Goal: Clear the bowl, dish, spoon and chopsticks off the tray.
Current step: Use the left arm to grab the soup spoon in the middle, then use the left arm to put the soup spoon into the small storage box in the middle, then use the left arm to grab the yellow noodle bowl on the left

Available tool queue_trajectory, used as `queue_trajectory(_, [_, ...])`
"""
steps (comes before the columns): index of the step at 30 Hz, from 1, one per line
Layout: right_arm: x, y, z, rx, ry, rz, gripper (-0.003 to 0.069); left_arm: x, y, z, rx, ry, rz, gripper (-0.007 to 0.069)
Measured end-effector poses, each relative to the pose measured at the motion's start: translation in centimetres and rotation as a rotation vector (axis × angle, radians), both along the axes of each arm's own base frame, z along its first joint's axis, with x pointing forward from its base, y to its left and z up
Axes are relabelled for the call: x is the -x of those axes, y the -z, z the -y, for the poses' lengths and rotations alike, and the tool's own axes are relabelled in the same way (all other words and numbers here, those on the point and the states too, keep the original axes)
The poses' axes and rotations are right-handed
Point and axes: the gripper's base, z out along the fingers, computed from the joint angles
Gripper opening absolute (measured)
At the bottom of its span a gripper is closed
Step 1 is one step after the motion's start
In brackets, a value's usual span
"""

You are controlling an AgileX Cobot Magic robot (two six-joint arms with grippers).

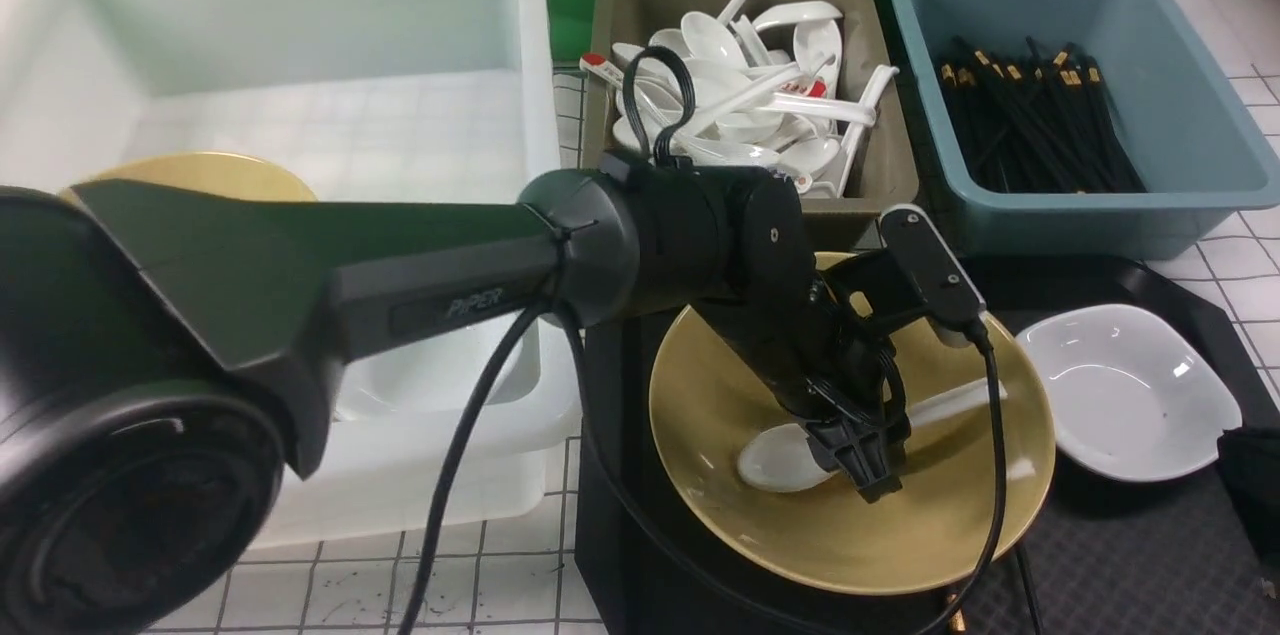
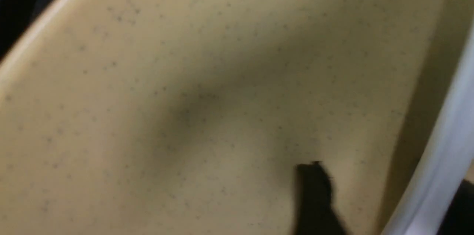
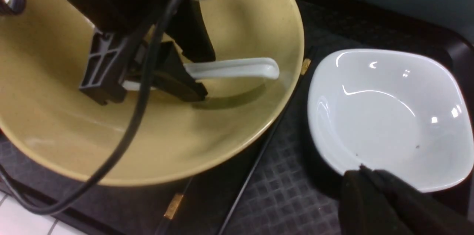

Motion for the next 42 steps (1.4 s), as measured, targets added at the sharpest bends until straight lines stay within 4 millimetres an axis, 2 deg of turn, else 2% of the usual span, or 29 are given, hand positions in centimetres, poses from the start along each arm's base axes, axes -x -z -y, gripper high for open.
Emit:
queue_trajectory(2, [0.0, 0.0, 0.0, -0.001, 0.001, 0.000, 0.0044, -0.2, -0.6, 0.2, 0.012, -0.012, -0.005, 0.0090])
queue_trajectory(3, [0.0, 0.0, 0.0, -0.001, 0.001, -0.001, 0.0044, -0.2, -1.0, 0.3, 0.019, -0.016, -0.008, 0.0079])
queue_trajectory(7, [0.0, 0.0, 0.0, -0.001, 0.001, 0.000, 0.0048, -0.7, -4.3, 0.6, 0.065, -0.065, -0.052, 0.0083])
queue_trajectory(10, [0.0, 0.0, 0.0, -0.002, 0.002, 0.000, 0.0048, -1.7, -6.9, 0.5, 0.102, -0.078, -0.016, 0.0083])
queue_trajectory(11, [0.0, 0.0, 0.0, -0.002, 0.003, 0.003, 0.0048, -2.4, -8.5, 0.4, 0.130, -0.087, 0.023, 0.0083])
queue_trajectory(14, [0.0, -0.1, 0.0, -0.002, 0.004, 0.007, 0.0048, -4.5, -11.0, -0.5, 0.183, -0.128, 0.104, 0.0083])
queue_trajectory(15, [0.0, 0.0, 0.0, -0.002, 0.003, 0.007, 0.0048, -5.6, -11.9, -1.1, 0.214, -0.158, 0.146, 0.0083])
queue_trajectory(16, [-0.1, -0.1, 0.0, -0.002, 0.004, 0.013, 0.0048, -8.3, -13.5, -2.2, 0.290, -0.237, 0.249, 0.0083])
queue_trajectory(17, [-0.1, -0.1, 0.0, -0.002, 0.004, 0.012, 0.0048, -8.8, -13.6, -2.5, 0.300, -0.251, 0.263, 0.0083])
queue_trajectory(19, [-0.1, -0.1, 0.0, -0.003, 0.003, 0.014, 0.0048, -11.2, -14.2, -3.6, 0.367, -0.332, 0.356, 0.0083])
queue_trajectory(20, [-0.1, -0.1, 0.0, -0.003, 0.003, 0.016, 0.0048, -13.7, -13.5, -4.6, 0.407, -0.406, 0.431, 0.0083])
queue_trajectory(23, [-0.1, -0.1, 0.0, -0.004, 0.004, 0.018, 0.0048, -16.0, -11.5, -5.4, 0.425, -0.473, 0.497, 0.0099])
queue_trajectory(25, [-0.1, -0.1, 0.0, -0.003, 0.003, 0.018, 0.0048, -17.3, -9.2, -5.5, 0.414, -0.501, 0.522, 0.0148])
queue_trajectory(27, [-0.1, -0.1, 0.0, -0.003, 0.003, 0.018, 0.0048, -17.5, -8.2, -5.4, 0.396, -0.498, 0.511, 0.0209])
queue_trajectory(29, [-0.1, 0.1, 0.0, -0.003, 0.003, 0.011, 0.0048, -17.3, -8.1, -5.4, 0.373, -0.482, 0.493, 0.0278])
queue_trajectory(30, [0.0, 0.2, 0.0, -0.002, 0.003, 0.008, 0.0048, -16.8, -8.8, -5.5, 0.354, -0.462, 0.476, 0.0323])
queue_trajectory(33, [0.0, 0.2, 0.0, -0.002, 0.003, 0.007, 0.0048, -15.2, -11.1, -6.0, 0.307, -0.431, 0.401, 0.0378])
queue_trajectory(35, [0.0, 0.2, 0.0, -0.002, 0.003, 0.007, 0.0048, -12.9, -13.8, -7.1, 0.245, -0.458, 0.256, 0.0396])
queue_trajectory(36, [0.0, 0.2, 0.0, -0.003, 0.003, 0.006, 0.0048, -12.1, -14.4, -7.5, 0.212, -0.467, 0.200, 0.0398])
queue_trajectory(37, [0.0, 0.2, 0.0, -0.003, 0.003, 0.006, 0.0048, -11.9, -14.5, -7.6, 0.209, -0.485, 0.174, 0.0398])
queue_trajectory(38, [0.0, 0.3, 0.0, -0.003, 0.002, 0.003, 0.0048, -10.1, -14.9, -8.1, 0.123, -0.525, 0.032, 0.0400])
queue_trajectory(39, [0.0, 0.3, 0.0, -0.003, 0.002, 0.002, 0.0048, -9.5, -15.0, -8.4, 0.088, -0.556, -0.021, 0.0401])
queue_trajectory(42, [0.0, 0.3, -0.1, -0.004, 0.000, -0.001, 0.0048, -7.9, -13.7, -8.7, -0.048, -0.656, -0.177, 0.0403])
